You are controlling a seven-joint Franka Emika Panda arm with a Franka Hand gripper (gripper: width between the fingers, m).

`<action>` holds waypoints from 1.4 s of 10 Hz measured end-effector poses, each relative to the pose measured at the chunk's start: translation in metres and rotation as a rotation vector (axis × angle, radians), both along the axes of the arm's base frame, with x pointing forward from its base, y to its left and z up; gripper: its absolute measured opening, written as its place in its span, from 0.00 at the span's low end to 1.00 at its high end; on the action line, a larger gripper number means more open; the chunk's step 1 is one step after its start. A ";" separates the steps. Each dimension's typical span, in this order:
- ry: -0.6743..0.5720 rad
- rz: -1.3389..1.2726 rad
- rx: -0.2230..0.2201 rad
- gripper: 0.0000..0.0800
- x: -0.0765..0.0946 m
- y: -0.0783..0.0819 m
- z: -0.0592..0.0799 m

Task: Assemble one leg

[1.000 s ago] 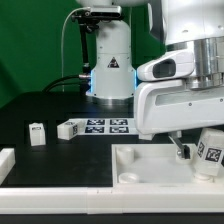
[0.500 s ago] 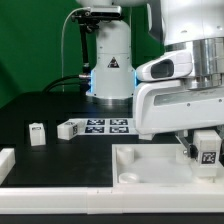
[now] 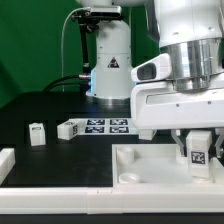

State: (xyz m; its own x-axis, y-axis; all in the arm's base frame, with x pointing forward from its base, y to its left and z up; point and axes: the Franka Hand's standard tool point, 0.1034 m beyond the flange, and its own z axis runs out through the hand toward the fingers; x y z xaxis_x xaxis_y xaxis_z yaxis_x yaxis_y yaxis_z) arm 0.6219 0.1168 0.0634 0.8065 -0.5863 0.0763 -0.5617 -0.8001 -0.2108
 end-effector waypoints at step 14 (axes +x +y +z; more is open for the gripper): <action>0.010 -0.058 0.022 0.81 -0.003 0.008 0.000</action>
Offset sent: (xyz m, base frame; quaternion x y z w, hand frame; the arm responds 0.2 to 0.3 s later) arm -0.0008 0.0059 -0.0073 -0.0122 -0.0268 0.2888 0.9569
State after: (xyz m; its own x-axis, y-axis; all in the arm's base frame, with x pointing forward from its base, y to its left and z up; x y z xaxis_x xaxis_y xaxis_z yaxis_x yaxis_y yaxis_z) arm 0.6191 0.1252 0.0630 0.7720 -0.6332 0.0552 -0.6089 -0.7616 -0.2219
